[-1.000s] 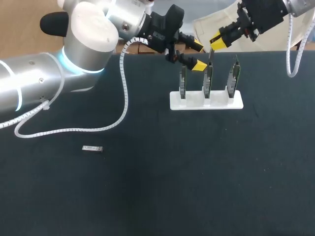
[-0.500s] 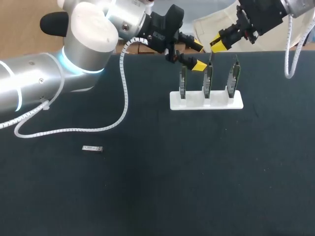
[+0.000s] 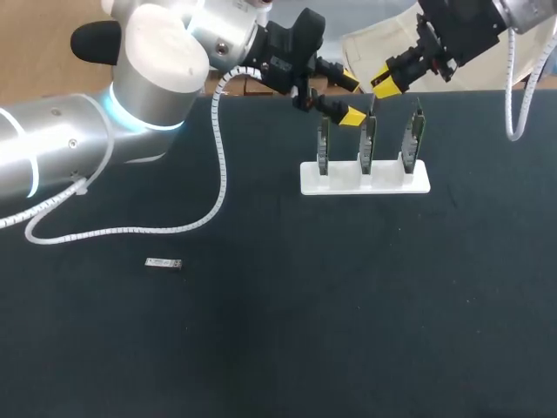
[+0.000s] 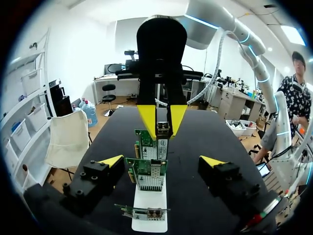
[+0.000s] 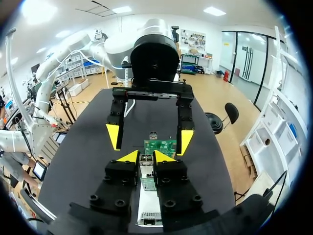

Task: Pick up the optical module with the left hand, and insert it into the network port with the right hand.

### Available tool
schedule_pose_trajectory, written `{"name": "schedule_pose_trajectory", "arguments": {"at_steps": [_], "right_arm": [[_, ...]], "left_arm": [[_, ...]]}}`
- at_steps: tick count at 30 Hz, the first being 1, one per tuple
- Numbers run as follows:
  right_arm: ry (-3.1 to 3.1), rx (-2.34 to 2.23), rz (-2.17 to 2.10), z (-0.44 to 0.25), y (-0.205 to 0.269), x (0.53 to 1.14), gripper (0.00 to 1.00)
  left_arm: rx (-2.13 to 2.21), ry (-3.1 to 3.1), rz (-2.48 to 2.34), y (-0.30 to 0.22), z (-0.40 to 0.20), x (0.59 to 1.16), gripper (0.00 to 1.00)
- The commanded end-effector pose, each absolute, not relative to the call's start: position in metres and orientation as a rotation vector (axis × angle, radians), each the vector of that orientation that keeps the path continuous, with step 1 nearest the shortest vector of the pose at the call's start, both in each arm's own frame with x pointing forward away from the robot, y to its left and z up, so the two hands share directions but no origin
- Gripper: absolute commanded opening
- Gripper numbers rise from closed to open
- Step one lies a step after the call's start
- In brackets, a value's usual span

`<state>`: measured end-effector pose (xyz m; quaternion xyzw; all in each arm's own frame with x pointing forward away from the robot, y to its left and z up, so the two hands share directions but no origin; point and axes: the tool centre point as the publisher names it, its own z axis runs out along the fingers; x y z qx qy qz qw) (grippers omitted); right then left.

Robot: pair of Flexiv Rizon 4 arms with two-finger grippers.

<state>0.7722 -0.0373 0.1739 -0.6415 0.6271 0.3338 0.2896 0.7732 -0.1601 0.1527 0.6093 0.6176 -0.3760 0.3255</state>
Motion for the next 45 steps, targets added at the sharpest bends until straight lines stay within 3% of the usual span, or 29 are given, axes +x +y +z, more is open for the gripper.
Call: {"name": "schedule_pose_trajectory", "arguments": {"at_steps": [1, 45], "right_arm": [[1.673, -1.717, 0.895, 0.1731, -0.0366, 0.7762, 0.00], [1.691, -1.721, 0.857, 0.1687, -0.0354, 0.7747, 0.00]], "left_arm": [[1.603, 1.622, -0.987, -0.1604, 0.1532, 0.7748, 1.00], [1.603, 1.622, -0.987, -0.1604, 0.1532, 0.7748, 1.00]]}}
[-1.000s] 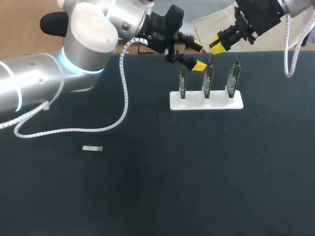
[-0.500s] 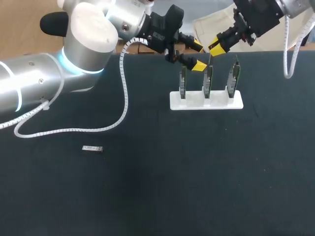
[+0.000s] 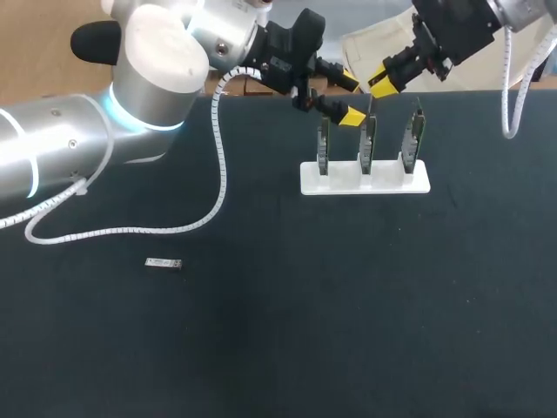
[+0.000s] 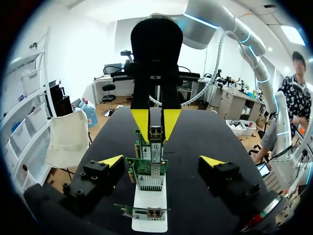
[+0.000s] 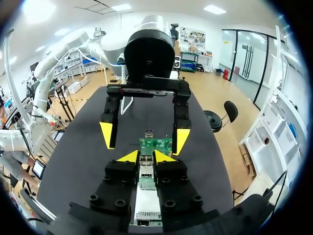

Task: Pick up the optical module with the left hand, and insert it into the network port with the right hand.

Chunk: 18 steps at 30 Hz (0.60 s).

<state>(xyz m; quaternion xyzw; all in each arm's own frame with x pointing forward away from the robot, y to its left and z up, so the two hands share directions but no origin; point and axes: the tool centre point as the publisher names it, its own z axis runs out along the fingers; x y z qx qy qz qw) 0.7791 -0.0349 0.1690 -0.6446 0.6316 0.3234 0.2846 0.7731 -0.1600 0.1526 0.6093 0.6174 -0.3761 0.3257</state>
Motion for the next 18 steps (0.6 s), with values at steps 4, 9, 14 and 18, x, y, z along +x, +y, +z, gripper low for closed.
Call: {"name": "schedule_pose_trajectory", "arguments": {"at_steps": [4, 9, 14, 18], "right_arm": [[1.690, -1.733, 0.847, 0.1680, -0.0358, 0.7732, 0.00], [1.690, -1.734, 0.843, 0.1680, -0.0363, 0.7729, 0.00], [1.677, -1.763, 0.808, 0.1674, -0.0348, 0.7706, 0.00], [1.676, -1.772, 0.804, 0.1666, -0.0343, 0.7696, 0.00]], "left_arm": [[1.603, 1.622, -0.987, -0.1604, 0.1532, 0.7748, 1.00], [1.603, 1.622, -0.987, -0.1604, 0.1532, 0.7748, 1.00], [1.603, 1.622, -0.987, -0.1604, 0.1532, 0.7748, 1.00], [1.603, 1.622, -0.987, -0.1604, 0.1532, 0.7748, 1.00]]}}
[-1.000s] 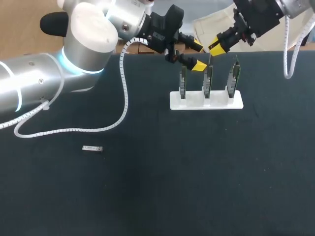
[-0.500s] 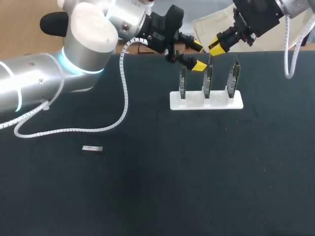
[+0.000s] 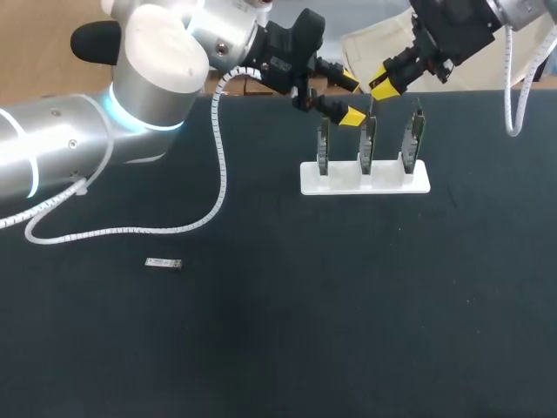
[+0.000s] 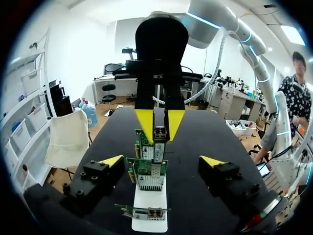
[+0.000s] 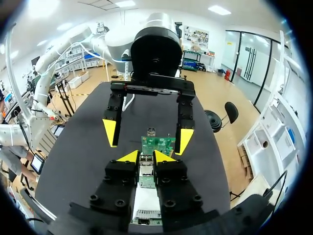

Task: Pick up the optical module with the left hand, and insert it into the network port with the right hand.

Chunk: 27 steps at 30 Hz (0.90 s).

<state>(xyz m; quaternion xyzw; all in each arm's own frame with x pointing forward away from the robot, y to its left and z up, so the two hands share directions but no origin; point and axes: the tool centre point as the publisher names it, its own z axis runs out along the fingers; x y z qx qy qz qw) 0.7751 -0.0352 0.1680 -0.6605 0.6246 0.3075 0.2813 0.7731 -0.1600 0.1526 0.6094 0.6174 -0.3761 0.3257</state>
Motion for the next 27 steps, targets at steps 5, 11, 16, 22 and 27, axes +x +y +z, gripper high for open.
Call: {"name": "schedule_pose_trajectory", "arguments": {"at_steps": [5, 11, 16, 22, 27], "right_arm": [[1.676, -1.785, 0.793, 0.1645, -0.0345, 0.7670, 0.00], [1.684, -1.780, 0.785, 0.1627, -0.0380, 0.7656, 0.00], [1.688, -1.761, 0.779, 0.1641, -0.0408, 0.7663, 0.00], [1.679, -1.756, 0.768, 0.1664, -0.0407, 0.7672, 0.00], [1.675, -1.754, 0.762, 0.1676, -0.0399, 0.7687, 0.00]], "left_arm": [[1.603, 1.622, -0.987, -0.1604, 0.1532, 0.7748, 1.00], [1.603, 1.622, -0.987, -0.1604, 0.1532, 0.7748, 1.00], [1.603, 1.622, -0.987, -0.1604, 0.1532, 0.7748, 1.00], [1.603, 1.622, -0.987, -0.1604, 0.1532, 0.7748, 1.00], [1.603, 1.622, -0.987, -0.1604, 0.1532, 0.7748, 1.00]]}}
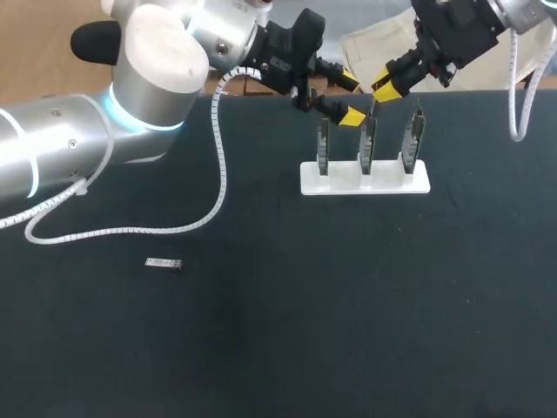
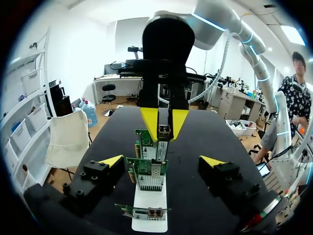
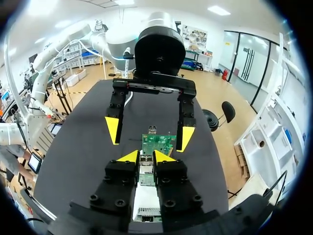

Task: Pick up the optical module with the left hand, and insert it into the network port with the right hand.

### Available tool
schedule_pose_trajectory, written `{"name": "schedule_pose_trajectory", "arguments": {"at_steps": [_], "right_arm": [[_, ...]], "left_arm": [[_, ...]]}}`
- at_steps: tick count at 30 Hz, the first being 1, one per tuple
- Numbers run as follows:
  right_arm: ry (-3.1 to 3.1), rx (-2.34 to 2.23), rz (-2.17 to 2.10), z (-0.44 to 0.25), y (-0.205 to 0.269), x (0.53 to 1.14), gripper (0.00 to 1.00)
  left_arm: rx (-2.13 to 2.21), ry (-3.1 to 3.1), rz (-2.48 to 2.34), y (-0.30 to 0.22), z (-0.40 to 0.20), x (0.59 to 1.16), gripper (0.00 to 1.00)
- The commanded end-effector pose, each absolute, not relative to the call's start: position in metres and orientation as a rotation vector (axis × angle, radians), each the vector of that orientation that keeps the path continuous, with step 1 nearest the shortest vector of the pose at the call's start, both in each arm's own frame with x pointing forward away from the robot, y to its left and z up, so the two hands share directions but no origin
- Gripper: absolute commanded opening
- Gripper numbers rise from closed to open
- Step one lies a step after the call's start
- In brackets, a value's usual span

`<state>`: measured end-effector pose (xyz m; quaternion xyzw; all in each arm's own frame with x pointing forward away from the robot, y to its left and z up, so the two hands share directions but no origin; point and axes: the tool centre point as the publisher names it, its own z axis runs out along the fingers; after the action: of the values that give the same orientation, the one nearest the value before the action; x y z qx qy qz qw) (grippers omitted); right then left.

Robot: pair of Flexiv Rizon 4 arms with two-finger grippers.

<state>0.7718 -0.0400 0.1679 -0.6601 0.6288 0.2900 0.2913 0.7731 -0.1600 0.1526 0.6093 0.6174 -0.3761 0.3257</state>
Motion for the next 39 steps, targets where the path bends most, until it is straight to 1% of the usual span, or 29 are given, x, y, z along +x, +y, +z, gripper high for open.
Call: {"name": "schedule_pose_trajectory", "arguments": {"at_steps": [1, 39], "right_arm": [[1.674, -1.753, 0.761, 0.1678, -0.0397, 0.7692, 0.00], [1.657, -1.752, 0.749, 0.1694, -0.0351, 0.7735, 0.00]], "left_arm": [[1.603, 1.622, -0.987, -0.1604, 0.1532, 0.7748, 1.00], [1.603, 1.622, -0.987, -0.1604, 0.1532, 0.7748, 1.00]]}}
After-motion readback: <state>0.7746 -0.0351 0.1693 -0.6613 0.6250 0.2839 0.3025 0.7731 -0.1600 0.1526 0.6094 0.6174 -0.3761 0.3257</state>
